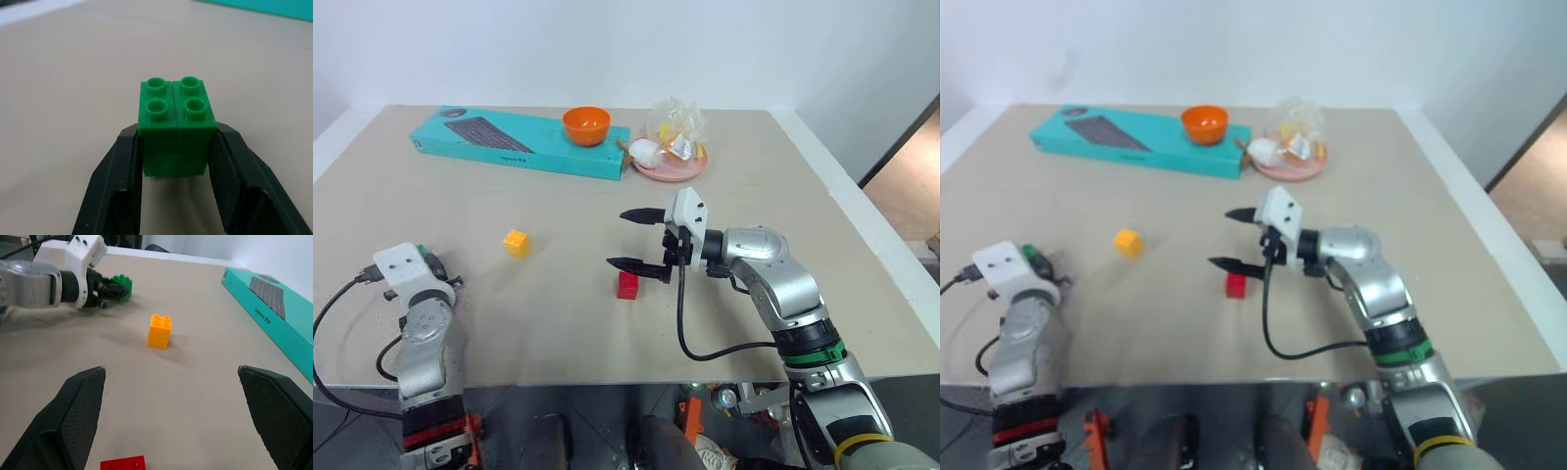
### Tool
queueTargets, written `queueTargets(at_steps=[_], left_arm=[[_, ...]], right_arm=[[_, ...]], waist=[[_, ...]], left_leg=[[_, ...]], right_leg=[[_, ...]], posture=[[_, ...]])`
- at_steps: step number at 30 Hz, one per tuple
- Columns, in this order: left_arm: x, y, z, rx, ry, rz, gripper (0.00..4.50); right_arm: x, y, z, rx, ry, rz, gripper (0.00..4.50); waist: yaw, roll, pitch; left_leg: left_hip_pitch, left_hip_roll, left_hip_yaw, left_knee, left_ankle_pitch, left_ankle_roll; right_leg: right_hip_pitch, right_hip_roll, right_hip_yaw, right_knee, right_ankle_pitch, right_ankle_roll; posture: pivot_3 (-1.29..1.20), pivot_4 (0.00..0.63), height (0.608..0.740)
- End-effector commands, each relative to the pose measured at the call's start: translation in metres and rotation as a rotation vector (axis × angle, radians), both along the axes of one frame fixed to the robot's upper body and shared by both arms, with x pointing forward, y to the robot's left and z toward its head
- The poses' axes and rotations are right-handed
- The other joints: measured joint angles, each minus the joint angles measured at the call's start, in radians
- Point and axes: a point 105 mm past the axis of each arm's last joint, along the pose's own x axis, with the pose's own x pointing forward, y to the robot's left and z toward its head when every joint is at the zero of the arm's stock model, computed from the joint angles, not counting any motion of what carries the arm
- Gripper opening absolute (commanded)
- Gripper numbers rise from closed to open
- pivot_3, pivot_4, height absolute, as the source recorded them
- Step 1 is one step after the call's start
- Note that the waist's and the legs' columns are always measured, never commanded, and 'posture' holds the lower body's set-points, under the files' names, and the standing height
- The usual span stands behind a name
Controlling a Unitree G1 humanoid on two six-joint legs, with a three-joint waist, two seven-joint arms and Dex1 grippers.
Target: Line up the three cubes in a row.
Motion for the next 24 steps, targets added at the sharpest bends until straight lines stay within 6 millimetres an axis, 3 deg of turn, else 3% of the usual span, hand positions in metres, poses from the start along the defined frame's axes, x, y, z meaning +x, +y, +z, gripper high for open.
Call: queueTargets(at_steps=[1,6,12,17,24], left_arm=[[0.008,-0.018,0.03,0.141,-0.101,-0.282,1.3],[0.004,-0.069,0.065,0.221,-0.218,-0.849,1.3],[-0.022,-0.11,0.078,0.308,-0.11,-1.413,1.3],[-0.031,-0.145,0.058,0.374,0.067,-1.78,1.3],[-0.019,-0.171,0.04,0.406,0.14,-1.988,1.3]], right_arm=[[-0.003,-0.004,0.016,0.028,-0.059,0.0,4.5],[-0.011,-0.01,0.022,0.031,-0.047,0.026,4.5],[-0.031,-0.021,0.019,0.0,0.004,0.074,4.5],[-0.041,-0.035,0.01,-0.031,0.046,0.058,4.5],[-0.043,-0.048,0.0,-0.044,0.07,-0.027,4.5]], waist=[[0.0,0.0,0.0],[0.002,0.0,0.0],[0.001,-0.001,0.001],[0.006,0.001,0.001],[0.0,0.001,0.001]], left_leg=[[0.0,0.0,0.0,0.0,0.0,0.0],[-0.001,0.001,0.0,-0.001,0.0,0.0],[0.0,0.0,0.002,-0.006,-0.001,-0.001],[0.0,-0.001,0.0,-0.008,-0.001,-0.001],[-0.001,-0.003,0.001,-0.008,-0.001,-0.001]], right_leg=[[0.0,0.0,0.0,0.0,0.0,-0.001],[-0.001,-0.004,-0.002,0.0,-0.001,-0.003],[-0.002,-0.008,-0.003,-0.002,-0.003,-0.005],[-0.002,-0.008,-0.005,-0.002,-0.006,-0.004],[-0.003,0.0,-0.003,-0.002,-0.006,-0.001]], posture=[[0.0,0.15,0.74],[0.0,0.15,0.74],[0.0,0.15,0.74],[0.0,0.15,0.74],[0.0,0.15,0.74]])
